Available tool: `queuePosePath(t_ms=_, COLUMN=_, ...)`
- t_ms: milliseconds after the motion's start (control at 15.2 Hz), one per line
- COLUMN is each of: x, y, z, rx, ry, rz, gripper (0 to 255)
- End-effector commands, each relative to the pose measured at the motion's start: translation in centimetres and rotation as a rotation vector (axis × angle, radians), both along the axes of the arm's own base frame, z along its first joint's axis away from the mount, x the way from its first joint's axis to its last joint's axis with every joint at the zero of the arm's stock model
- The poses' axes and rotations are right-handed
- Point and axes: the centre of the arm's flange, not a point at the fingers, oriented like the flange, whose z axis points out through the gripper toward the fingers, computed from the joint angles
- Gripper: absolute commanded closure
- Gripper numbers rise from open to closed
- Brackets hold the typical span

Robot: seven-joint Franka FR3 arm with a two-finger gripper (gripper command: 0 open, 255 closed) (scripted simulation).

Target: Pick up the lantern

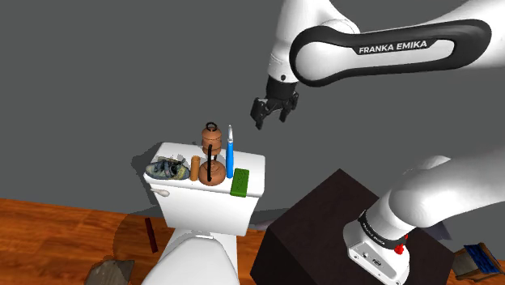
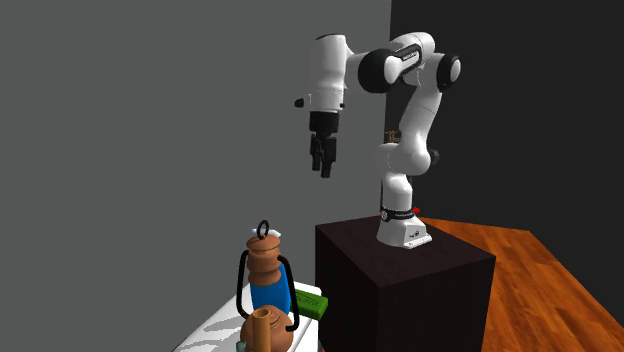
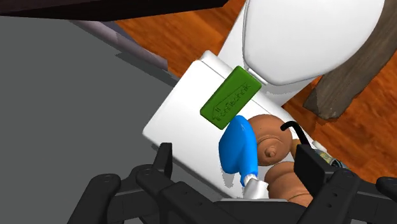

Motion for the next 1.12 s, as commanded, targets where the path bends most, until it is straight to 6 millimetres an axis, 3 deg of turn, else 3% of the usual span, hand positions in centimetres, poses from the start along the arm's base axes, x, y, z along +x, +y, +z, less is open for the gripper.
queuePosePath(t_ms=0, x=1.3, y=1.9, z=-1.0, rx=-0.014, ry=-0.014, rz=-0.024, gripper=0)
queuePosePath(t_ms=660, x=9.6, y=10.1, z=-7.8, rx=-0.092, ry=-0.071, rz=-0.135, gripper=0)
queuePosePath(t_ms=990, x=14.3, y=13.7, z=-11.3, rx=-0.131, ry=-0.099, rz=-0.19, gripper=0)
queuePosePath(t_ms=1056, x=14.4, y=13.8, z=-11.4, rx=-0.132, ry=-0.1, rz=-0.192, gripper=0)
